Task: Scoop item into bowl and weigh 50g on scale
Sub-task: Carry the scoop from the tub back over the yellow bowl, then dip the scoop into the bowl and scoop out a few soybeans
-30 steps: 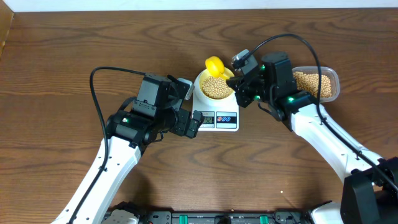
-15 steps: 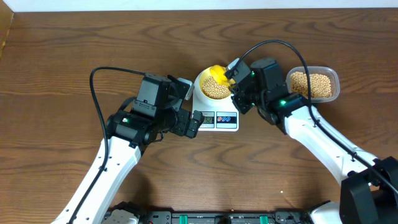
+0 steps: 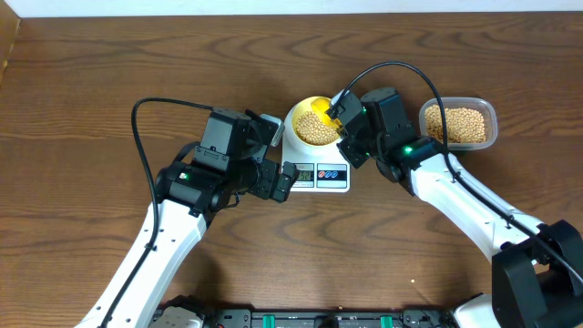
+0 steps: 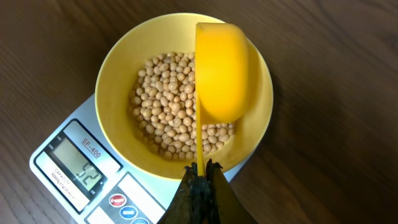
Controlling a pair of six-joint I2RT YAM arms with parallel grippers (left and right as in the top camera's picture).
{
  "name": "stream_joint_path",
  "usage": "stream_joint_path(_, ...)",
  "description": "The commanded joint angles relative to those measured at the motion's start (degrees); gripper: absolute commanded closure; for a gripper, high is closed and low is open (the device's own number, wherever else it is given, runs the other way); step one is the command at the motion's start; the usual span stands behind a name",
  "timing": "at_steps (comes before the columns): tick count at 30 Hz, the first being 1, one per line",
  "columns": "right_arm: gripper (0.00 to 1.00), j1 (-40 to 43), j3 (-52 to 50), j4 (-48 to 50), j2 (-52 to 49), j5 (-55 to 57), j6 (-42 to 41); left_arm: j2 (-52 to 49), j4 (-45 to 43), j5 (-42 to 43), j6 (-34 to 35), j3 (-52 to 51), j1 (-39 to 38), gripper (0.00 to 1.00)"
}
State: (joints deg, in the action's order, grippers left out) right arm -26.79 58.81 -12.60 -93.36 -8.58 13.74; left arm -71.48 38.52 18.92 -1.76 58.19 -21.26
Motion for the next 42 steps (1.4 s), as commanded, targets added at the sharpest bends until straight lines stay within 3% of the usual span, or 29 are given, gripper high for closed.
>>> stream_joint_path(1,0.99,-0.7,0.4,-0.3,-0.2,0.5,0.7,0.0,0.0,-0.4,-0.8,0.0,0.2,0.02)
stream_joint_path(30,0.99,-2.5,0.4,-2.3,-0.5,-0.5,0.7,0.0,0.0,-0.4,-0.8,0.0,0.2,0.02)
stream_joint_path(42,0.99,-3.3,0.4,-2.0,-0.5,-6.0,-0.4,0.0,0.0,-0.4,-0.8,0.0,0.2,0.02)
